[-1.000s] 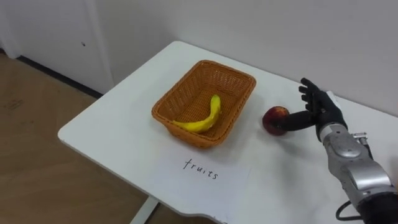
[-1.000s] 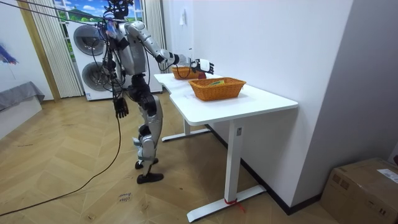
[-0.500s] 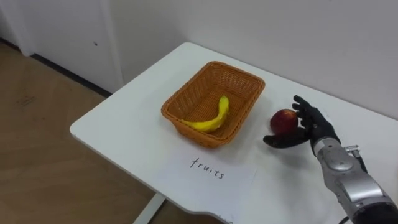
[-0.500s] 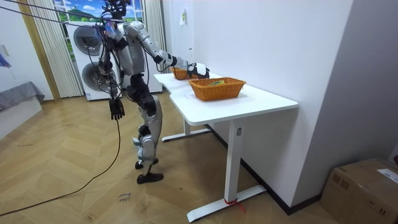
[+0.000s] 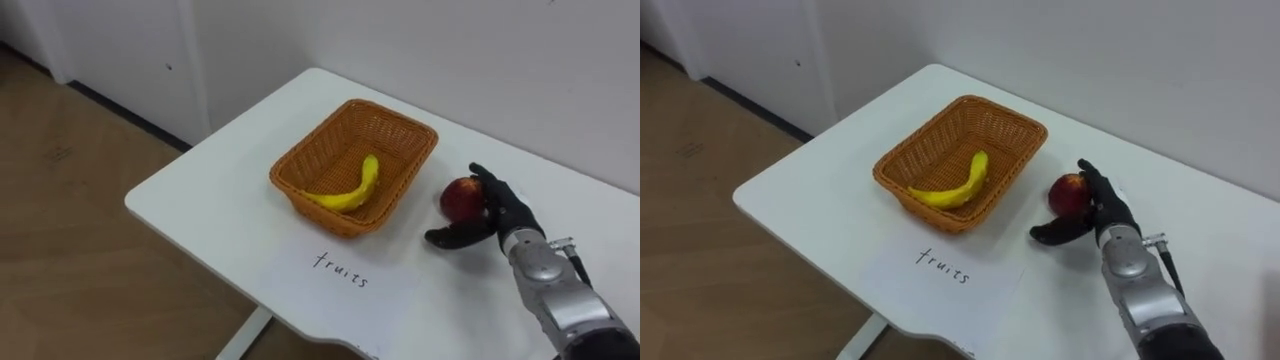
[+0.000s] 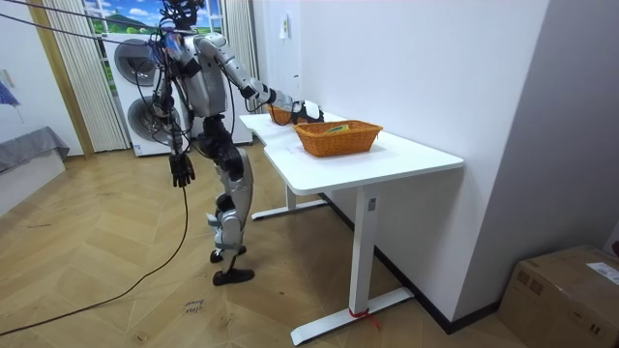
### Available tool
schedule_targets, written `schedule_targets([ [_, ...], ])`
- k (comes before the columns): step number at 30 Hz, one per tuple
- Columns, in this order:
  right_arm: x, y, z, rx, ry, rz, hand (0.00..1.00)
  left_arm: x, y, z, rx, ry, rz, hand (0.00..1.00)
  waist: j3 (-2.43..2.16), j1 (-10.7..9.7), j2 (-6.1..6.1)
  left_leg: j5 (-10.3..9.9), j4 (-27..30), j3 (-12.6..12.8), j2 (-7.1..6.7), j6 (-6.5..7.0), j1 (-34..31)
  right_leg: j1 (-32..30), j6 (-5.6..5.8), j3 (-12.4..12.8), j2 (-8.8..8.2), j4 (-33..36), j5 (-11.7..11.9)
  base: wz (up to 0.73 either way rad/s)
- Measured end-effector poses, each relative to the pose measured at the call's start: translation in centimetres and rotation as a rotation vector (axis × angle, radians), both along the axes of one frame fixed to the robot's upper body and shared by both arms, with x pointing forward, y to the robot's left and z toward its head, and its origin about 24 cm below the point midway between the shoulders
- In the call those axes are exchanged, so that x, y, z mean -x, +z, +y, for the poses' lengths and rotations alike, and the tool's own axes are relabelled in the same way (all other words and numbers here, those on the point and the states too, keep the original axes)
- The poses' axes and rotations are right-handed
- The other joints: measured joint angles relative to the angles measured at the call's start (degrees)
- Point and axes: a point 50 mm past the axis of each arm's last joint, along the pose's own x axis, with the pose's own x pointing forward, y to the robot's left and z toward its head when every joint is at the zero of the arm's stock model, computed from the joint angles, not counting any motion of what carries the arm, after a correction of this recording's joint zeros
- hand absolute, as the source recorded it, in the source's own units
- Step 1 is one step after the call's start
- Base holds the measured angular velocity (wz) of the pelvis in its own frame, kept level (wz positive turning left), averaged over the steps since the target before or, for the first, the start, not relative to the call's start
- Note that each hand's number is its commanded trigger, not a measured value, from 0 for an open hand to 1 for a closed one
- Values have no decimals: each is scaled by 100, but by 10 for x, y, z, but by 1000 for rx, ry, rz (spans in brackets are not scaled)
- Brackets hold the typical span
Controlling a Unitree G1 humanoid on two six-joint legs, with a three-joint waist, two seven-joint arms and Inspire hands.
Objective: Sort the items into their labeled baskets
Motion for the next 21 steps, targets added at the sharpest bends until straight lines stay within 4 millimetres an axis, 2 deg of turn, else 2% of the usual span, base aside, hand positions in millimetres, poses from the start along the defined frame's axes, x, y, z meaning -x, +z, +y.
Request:
schedule_targets([
  [21, 6, -6, 0, -19, 17, 29, 0, 7, 1, -1, 2, -1, 18, 0, 8, 26, -12, 0, 15, -2, -17, 1, 12, 20, -2, -8, -36, 33, -43, 0],
])
